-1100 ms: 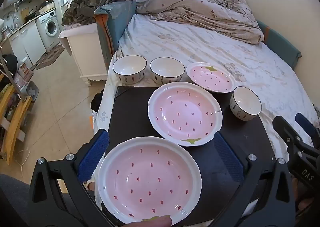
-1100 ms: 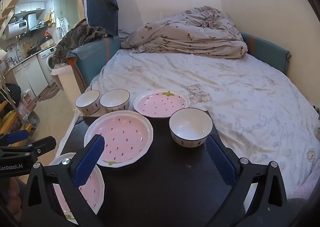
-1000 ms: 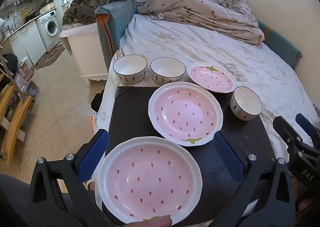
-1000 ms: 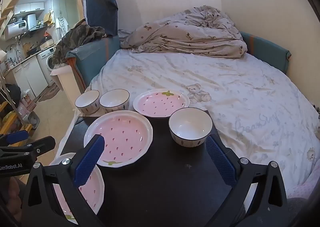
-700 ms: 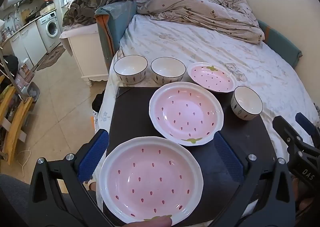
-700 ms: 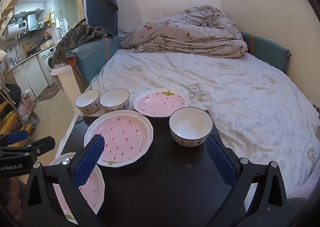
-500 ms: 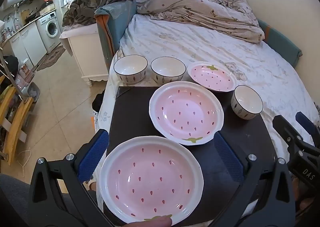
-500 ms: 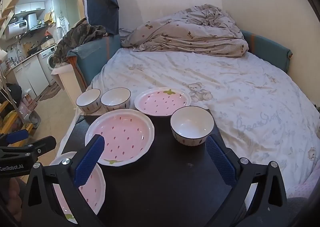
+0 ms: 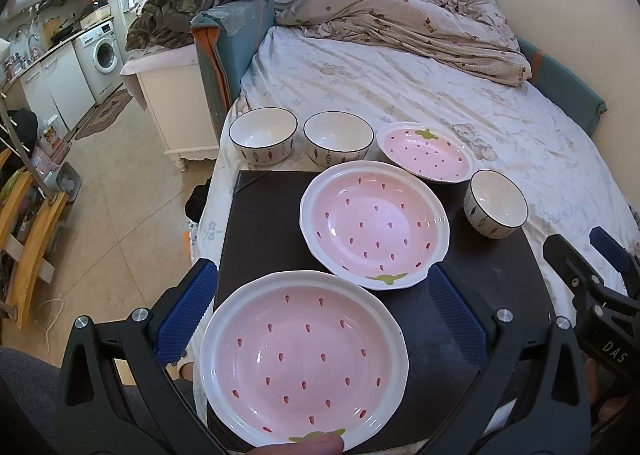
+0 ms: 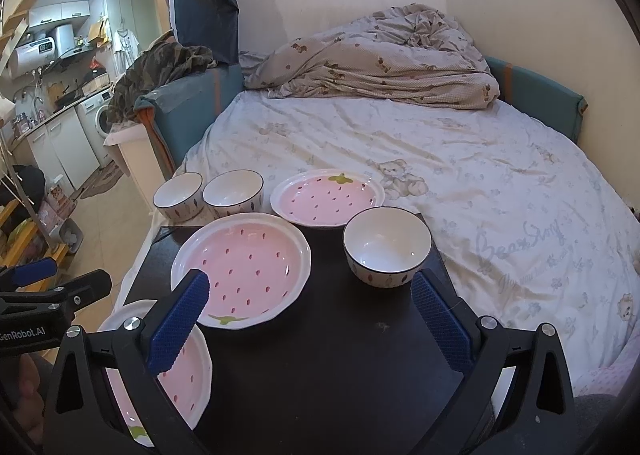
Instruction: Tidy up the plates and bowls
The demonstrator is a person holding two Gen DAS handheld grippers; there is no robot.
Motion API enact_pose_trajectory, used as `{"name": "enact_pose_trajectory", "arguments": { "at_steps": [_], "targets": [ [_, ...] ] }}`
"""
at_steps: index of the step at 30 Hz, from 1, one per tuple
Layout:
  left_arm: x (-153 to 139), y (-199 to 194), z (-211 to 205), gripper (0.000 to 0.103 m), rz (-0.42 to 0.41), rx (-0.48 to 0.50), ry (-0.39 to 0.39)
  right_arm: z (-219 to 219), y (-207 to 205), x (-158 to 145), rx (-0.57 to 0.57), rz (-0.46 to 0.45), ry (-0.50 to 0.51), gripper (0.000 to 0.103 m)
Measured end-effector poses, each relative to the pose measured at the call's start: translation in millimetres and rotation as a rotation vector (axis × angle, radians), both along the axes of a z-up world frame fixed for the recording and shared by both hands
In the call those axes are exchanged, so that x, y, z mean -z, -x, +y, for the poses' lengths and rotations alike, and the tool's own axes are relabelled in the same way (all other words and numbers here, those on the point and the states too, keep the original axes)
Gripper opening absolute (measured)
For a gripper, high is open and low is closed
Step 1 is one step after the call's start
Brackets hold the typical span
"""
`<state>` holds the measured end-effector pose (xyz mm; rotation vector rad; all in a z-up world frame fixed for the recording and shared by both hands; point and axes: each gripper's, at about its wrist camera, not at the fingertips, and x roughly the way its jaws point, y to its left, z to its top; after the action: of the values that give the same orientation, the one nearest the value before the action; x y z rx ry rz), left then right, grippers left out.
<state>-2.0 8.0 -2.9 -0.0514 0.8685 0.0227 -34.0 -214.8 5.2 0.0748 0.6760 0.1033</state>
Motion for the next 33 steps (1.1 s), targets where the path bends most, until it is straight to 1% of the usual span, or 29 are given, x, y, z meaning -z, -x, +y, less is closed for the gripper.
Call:
{"name": "enact_pose_trajectory", "arguments": {
  "at_steps": [19,33],
  "targets": [
    [4,-2,-12,0.103,0.008,0.008,-0.011,2,-2,0,0.004,0.0,0.001,0.103],
    [3,-2,-11,0.103,0.015,0.002,-0.001,-2,-3,1,0.006,0.002,0.003,0.103]
  ]
}}
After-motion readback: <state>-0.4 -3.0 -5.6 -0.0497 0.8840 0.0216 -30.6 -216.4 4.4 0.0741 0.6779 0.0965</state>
